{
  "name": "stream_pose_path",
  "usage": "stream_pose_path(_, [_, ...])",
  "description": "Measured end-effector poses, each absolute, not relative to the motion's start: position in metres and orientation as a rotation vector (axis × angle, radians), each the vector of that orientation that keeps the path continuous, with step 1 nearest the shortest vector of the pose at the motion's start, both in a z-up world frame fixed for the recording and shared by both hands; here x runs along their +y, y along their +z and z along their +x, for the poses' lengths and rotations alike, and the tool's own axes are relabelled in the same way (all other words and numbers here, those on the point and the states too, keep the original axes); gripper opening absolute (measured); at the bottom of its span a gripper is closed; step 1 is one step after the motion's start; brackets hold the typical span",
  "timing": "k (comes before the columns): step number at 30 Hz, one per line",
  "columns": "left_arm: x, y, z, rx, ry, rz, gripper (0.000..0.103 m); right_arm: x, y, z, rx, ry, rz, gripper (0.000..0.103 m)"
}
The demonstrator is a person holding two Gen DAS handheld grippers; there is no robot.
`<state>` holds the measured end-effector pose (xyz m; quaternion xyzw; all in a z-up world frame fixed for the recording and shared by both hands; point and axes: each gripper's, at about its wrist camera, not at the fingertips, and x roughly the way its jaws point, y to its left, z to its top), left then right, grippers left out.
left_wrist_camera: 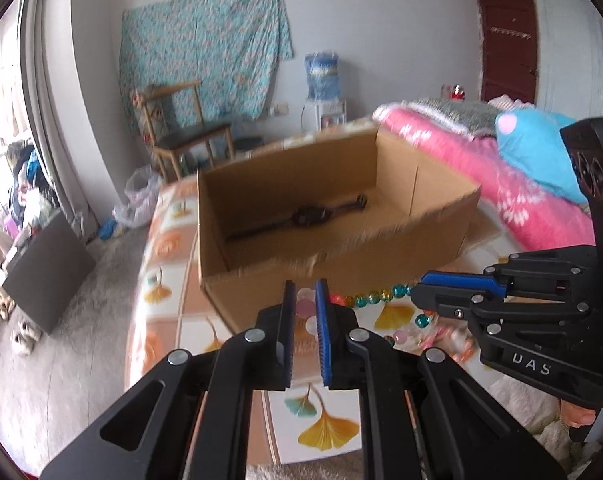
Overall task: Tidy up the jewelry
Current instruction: 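Lift the beaded bracelet with the right tool and carry it over the box, then open the right tool to drop the beaded bracelet into the box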
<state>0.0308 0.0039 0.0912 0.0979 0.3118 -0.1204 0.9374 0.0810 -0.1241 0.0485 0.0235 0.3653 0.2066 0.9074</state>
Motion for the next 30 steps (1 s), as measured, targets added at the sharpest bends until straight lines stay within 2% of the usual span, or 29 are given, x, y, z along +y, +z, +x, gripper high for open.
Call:
stream_pose_path(7, [-0.003,0.147,0.043,0.490,-0.278,0.227,0.010,-0.127,0.106,0.093,0.583,0.472,-0.039,0.008])
stream_pose_path(12, [0.001,0.165,0.083,0.483,-0.289,0.237,0.010,-0.123,0.126,0.134,0.567,0.503,-0.092,0.008])
stream_pose_path(17, [0.007,0.149,0.142,0.595,-0.288,0.254,0.010,-0.113,0.111,0.208,0.754,0.592,-0.060,0.008])
stream_pose_path(22, [0.017,0.109,0.209,0.780,-0.273,0.280,0.010,-0.093,0.071,0.271,0.986,0.652,-0.024,0.008])
stream_pose_path(30, [0.015,0.070,0.262,0.933,-0.264,0.421,0.010,-0.069,0.025,0.315,1.234,0.711,0.032,0.008])
